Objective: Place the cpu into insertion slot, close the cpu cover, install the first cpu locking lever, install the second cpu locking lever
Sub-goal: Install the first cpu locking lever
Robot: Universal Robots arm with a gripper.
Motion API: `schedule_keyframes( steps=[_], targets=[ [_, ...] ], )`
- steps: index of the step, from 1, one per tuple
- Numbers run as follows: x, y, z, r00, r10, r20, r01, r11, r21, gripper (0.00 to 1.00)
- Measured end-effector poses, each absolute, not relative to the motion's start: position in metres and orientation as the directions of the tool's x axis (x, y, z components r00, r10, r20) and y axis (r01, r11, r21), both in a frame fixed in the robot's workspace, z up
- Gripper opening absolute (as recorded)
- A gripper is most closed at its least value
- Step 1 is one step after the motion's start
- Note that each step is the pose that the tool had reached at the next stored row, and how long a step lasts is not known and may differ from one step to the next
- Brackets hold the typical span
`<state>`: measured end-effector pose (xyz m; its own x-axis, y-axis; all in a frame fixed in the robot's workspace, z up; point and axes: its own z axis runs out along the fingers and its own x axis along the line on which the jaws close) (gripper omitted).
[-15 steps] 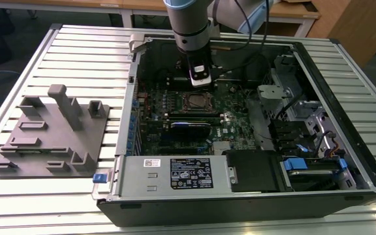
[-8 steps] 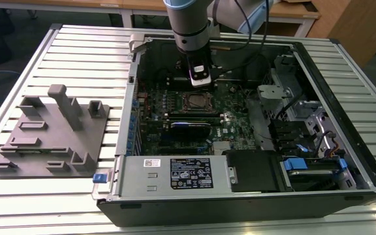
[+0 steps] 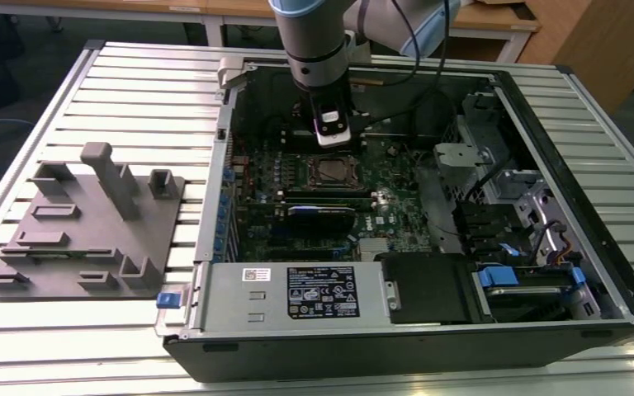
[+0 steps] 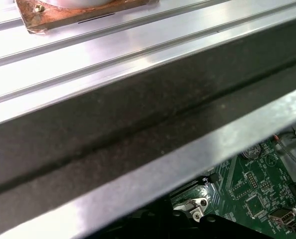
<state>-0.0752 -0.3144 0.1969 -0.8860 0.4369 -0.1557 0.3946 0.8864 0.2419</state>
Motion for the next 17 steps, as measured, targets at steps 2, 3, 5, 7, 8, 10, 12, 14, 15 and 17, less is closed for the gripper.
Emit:
schedule_keyframes(
  steps=[2,3,5,7,8,10,12,14,15,17],
  targets=[
    [-0.0754,-0.3144,0.1968,-0.886,0.437,-0.156,0.395,0.886,0.242,0.11],
    [-0.0754,-0.3144,0.1968,-0.886,0.437,-0.156,0.395,0.886,0.242,0.11],
    [-0.0755,-0.3144,0.1968,-0.886,0.437,-0.156,0.395,0.886,0.242,0.11],
    [-0.0769,-0.3144,0.1965,-0.886,0.437,-0.156,0.395,0.886,0.242,0.11],
    [-0.0770,-0.3150,0.1965,-0.886,0.437,-0.156,0.395,0.886,0.242,0.11],
    [-0.0770,-0.3151,0.1964,-0.886,0.437,-0.156,0.395,0.886,0.242,0.11],
    [-0.0770,-0.3155,0.1964,-0.886,0.437,-0.156,0.395,0.886,0.242,0.11],
    [-0.0770,-0.3155,0.1964,-0.886,0.437,-0.156,0.395,0.886,0.242,0.11],
    [-0.0770,-0.3155,0.1964,-0.886,0.437,-0.156,0.395,0.886,0.242,0.11],
    [-0.0770,-0.3156,0.1965,-0.886,0.437,-0.156,0.395,0.886,0.242,0.11]
  ],
)
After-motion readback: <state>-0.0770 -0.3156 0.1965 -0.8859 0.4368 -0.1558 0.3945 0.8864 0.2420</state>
